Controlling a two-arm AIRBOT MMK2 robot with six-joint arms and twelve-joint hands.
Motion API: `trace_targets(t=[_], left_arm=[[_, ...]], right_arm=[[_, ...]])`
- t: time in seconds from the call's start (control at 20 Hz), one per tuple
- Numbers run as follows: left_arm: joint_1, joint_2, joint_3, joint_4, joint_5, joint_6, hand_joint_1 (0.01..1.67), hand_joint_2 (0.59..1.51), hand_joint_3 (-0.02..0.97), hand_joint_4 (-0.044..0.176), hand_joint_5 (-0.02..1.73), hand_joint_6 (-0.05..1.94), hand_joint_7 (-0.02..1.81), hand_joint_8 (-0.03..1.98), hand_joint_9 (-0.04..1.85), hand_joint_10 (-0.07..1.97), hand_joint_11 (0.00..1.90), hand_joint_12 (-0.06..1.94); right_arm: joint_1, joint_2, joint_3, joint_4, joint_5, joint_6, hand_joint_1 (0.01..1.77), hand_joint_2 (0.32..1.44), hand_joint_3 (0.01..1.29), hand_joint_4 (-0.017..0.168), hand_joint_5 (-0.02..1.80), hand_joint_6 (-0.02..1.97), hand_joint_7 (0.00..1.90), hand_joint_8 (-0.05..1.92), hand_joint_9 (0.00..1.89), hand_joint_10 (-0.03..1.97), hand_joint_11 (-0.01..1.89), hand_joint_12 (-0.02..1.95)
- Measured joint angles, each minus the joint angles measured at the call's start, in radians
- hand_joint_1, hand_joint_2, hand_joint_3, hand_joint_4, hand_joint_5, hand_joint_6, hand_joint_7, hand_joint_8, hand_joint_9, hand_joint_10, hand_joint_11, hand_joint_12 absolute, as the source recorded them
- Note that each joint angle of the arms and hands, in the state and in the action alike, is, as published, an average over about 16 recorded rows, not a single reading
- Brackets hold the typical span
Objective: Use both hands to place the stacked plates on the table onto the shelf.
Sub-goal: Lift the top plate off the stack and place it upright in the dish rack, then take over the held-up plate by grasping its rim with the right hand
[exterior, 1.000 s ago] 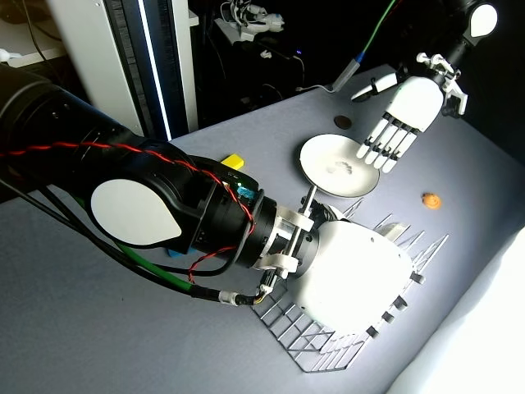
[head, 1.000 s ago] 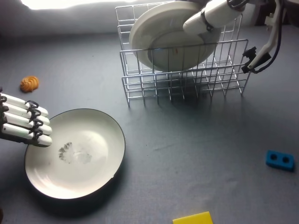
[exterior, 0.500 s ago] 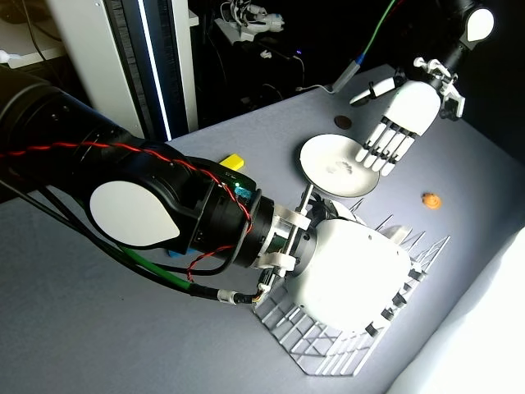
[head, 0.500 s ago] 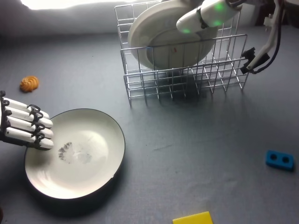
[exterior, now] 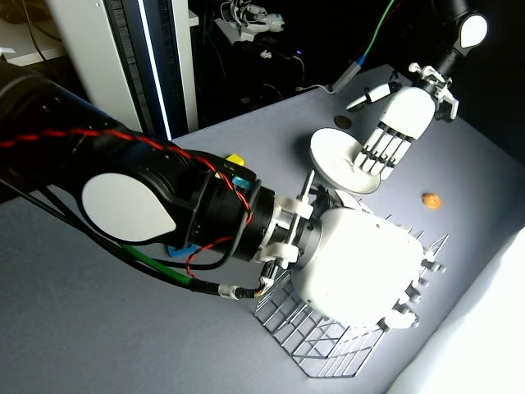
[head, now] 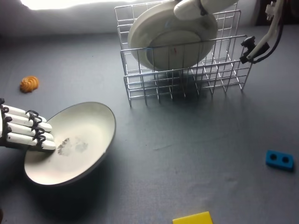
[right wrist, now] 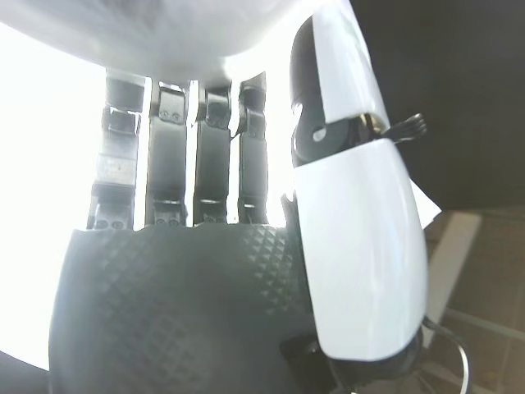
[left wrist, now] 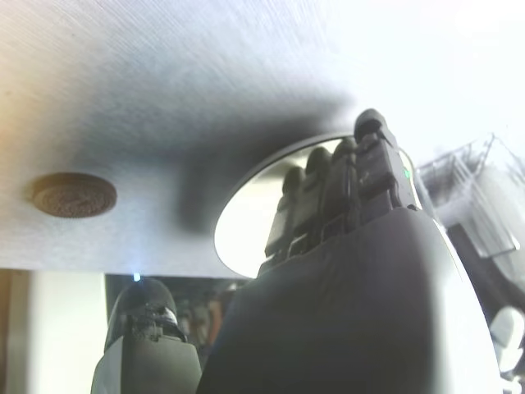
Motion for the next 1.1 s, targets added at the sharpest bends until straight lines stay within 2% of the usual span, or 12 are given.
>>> trace_targets(t=[0.15,0.4,0.6,0.9,1.1], left_arm=[[0.019,-0.003,0.0,-0.01,0.006,-0.007,0.01,1.0,0.011,-0.005,0.0,-0.02,0.01,0.0,-0.02,-0.04,0.02,0.01],[0.043,-0.004,0.0,-0.026,0.01,-0.015,0.01,1.001,0.011,-0.007,-0.01,-0.03,0.01,0.0,-0.02,-0.04,0.03,0.02],[0.053,-0.005,-0.001,-0.034,0.011,-0.018,0.01,1.0,0.012,-0.009,-0.01,-0.03,0.0,0.0,-0.02,-0.04,0.03,0.02],[0.058,-0.005,-0.001,-0.039,0.011,-0.019,0.01,1.0,0.012,-0.009,-0.01,-0.03,0.0,0.0,-0.02,-0.04,0.03,0.03],[0.059,-0.006,-0.001,-0.041,0.011,-0.02,0.01,0.999,0.012,-0.009,-0.01,-0.03,0.0,-0.01,-0.03,-0.04,0.03,0.03]], right_arm=[[0.029,0.019,-0.029,-0.039,0.044,-0.05,1.18,1.05,0.01,-0.003,0.63,0.08,0.7,0.02,0.6,0.3,0.23,1.28],[0.07,0.046,-0.11,-0.122,0.089,-0.199,1.16,1.03,0.01,-0.003,0.42,0.06,0.46,0.02,0.38,0.19,0.13,0.87],[0.086,0.063,-0.204,-0.165,0.11,-0.388,1.14,1.0,0.01,-0.003,0.25,0.05,0.27,0.02,0.22,0.1,0.07,0.53],[0.047,0.045,-0.33,-0.181,0.081,-0.674,1.09,0.97,0.01,0.0,0.04,0.04,0.03,0.02,0.02,-0.01,0.02,0.05],[-0.002,0.004,-0.371,-0.15,0.05,-0.842,1.07,0.97,0.01,0.001,0.02,0.04,0.02,0.02,0.01,-0.01,0.02,0.01]])
